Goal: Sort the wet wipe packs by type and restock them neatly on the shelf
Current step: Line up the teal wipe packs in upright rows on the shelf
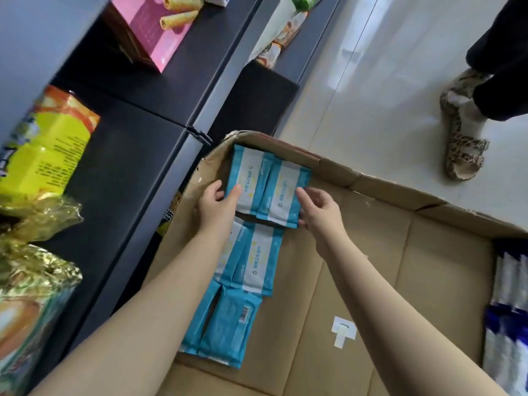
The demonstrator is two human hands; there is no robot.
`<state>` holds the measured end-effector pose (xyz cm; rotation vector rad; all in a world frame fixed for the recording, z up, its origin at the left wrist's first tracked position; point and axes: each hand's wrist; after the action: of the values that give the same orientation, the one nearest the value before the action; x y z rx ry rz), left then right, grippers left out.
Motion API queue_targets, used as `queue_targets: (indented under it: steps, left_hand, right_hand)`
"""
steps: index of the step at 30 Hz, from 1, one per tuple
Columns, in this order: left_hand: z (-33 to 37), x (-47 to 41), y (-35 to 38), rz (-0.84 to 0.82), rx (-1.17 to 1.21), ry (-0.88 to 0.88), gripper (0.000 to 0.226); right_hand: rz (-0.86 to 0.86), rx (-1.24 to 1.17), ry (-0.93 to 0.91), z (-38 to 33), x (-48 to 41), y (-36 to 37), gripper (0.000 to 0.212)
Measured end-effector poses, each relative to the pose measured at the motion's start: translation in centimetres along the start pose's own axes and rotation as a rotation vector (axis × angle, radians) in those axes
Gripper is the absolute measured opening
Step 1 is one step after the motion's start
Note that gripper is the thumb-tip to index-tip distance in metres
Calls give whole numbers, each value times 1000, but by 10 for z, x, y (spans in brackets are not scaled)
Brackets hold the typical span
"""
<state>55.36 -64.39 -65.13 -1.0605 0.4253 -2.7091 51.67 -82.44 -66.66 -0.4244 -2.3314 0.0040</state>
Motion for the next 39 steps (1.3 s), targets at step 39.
queue_targets:
  steps: [39]
  left_hand:
    - [142,508,-187,-174,712,162,11]
  right_hand:
    - [-410,-467,-155,-212,463,-164,44]
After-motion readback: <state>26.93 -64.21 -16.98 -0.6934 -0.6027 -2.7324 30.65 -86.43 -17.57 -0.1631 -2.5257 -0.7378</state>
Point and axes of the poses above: each hand's wrist, its own x-axis away from the middle knuckle, its own y-axis out of the palm, z = x × y
